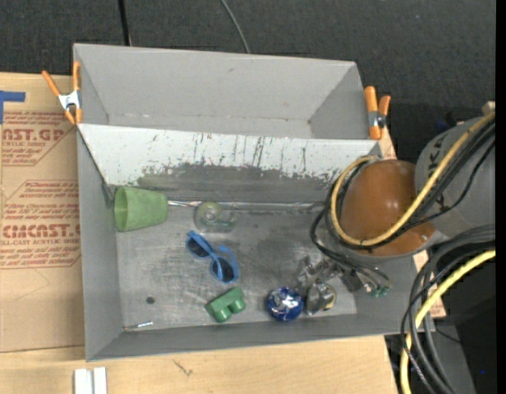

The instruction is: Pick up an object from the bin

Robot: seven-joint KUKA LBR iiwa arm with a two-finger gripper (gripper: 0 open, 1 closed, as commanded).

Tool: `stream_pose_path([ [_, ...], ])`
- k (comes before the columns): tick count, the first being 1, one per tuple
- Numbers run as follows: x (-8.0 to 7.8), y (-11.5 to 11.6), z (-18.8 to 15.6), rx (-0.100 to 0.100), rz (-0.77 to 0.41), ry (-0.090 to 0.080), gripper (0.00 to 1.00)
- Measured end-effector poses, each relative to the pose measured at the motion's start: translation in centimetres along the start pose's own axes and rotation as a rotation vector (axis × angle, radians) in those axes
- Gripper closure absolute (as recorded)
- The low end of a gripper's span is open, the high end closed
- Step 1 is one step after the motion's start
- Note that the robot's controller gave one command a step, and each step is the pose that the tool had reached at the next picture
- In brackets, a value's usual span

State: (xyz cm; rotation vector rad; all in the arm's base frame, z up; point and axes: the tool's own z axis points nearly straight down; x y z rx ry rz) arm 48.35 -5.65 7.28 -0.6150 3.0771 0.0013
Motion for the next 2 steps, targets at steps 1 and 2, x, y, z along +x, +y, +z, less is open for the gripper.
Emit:
stream_pose_path([
  [1,-2.29,1.79,-12.65,0.004,-0.050,-0.005,1.00],
  [2,-2.11,1.83,-12.20,-0.001,-0.049,0.002,0.00],
])
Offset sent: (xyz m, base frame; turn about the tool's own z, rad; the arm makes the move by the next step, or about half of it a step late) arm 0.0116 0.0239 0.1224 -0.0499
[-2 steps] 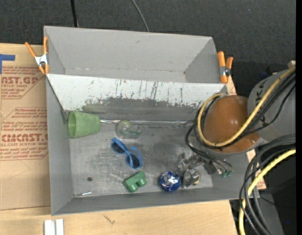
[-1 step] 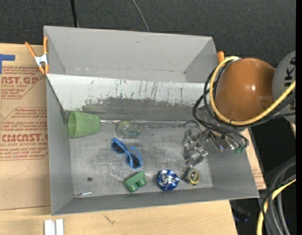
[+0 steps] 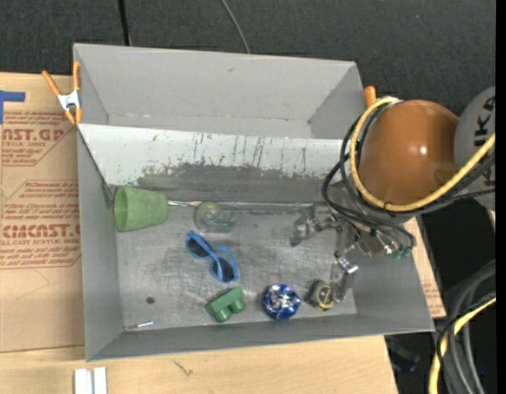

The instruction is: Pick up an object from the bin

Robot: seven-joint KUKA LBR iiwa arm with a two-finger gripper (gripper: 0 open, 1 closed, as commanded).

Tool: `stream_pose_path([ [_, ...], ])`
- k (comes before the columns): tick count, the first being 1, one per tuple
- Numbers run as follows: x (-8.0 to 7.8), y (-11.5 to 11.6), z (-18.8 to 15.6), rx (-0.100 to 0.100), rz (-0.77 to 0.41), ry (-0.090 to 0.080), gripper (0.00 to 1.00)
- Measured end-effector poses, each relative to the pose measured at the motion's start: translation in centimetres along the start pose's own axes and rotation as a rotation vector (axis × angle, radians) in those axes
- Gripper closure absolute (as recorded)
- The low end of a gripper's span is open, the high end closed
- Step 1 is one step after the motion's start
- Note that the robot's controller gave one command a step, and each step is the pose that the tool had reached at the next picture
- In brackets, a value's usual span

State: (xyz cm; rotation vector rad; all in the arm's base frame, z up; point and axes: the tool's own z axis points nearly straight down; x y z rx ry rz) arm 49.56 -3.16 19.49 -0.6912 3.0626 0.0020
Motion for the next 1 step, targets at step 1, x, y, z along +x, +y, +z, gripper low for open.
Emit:
stream_pose_path([
  [1,-0.80,5.55,6.93,-0.006,-0.102,0.006,0.00],
])
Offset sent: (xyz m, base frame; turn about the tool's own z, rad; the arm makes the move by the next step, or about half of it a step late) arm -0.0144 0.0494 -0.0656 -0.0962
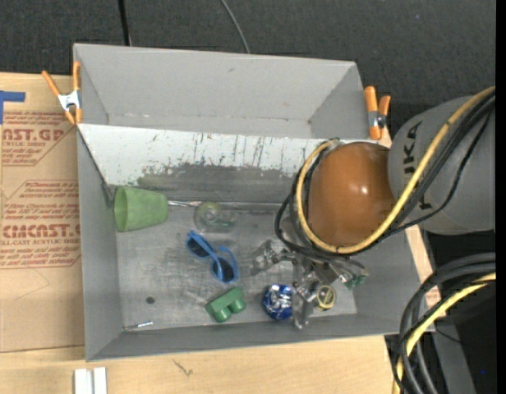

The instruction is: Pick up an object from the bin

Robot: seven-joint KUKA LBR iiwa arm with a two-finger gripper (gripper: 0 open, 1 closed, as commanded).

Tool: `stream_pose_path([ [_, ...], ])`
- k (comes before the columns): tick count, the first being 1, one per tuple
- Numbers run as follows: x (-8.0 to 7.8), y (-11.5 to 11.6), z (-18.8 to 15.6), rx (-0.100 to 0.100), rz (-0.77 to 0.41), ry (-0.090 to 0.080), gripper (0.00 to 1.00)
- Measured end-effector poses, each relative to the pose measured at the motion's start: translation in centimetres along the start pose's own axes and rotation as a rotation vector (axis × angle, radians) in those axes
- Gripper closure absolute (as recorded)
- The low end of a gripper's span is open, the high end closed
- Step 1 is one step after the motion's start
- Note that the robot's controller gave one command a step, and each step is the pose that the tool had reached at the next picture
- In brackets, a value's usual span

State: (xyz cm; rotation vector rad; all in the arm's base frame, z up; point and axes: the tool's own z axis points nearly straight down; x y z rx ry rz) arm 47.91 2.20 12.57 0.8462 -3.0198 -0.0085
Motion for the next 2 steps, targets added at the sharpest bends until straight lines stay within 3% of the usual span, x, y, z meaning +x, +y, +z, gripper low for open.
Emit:
stream_pose_path([
  [1,0.92,-3.15,5.05,0.015,-0.162,-0.021,0.00],
  [2,0.74,-3.10,4.93,0.016,-0.163,-0.026,1.00],
])
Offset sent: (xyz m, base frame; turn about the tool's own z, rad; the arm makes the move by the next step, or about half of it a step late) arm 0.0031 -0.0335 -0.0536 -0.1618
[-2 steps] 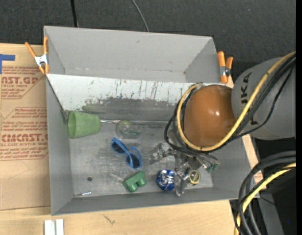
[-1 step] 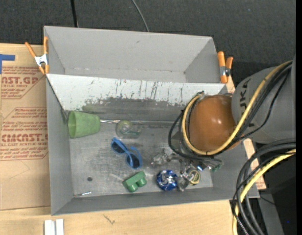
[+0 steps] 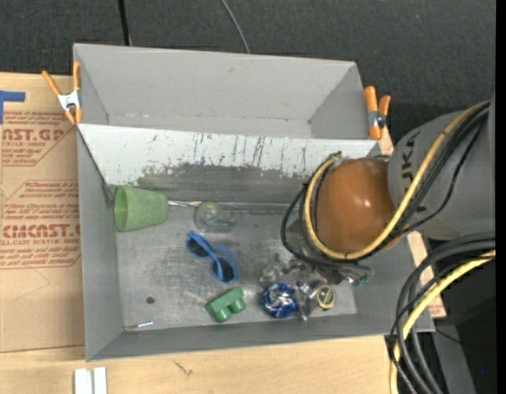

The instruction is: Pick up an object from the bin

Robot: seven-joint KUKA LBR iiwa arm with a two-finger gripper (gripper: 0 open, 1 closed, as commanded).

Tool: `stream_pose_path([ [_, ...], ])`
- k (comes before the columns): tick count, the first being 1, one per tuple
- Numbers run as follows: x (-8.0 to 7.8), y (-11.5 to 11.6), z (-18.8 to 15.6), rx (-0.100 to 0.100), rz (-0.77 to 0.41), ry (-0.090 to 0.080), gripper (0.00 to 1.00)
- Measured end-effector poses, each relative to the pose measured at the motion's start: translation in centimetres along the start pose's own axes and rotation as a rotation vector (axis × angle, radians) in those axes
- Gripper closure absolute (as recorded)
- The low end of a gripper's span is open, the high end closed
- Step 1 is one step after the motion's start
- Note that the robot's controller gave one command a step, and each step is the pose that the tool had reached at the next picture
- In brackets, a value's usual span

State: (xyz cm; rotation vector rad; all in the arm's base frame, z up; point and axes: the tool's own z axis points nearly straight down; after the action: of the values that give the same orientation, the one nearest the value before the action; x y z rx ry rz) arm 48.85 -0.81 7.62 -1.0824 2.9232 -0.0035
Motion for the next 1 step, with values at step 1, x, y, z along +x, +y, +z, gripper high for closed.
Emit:
stream_pose_path([
  [1,-3.17,-0.88,-10.36,-0.012,-0.487,0.013,1.00],
])
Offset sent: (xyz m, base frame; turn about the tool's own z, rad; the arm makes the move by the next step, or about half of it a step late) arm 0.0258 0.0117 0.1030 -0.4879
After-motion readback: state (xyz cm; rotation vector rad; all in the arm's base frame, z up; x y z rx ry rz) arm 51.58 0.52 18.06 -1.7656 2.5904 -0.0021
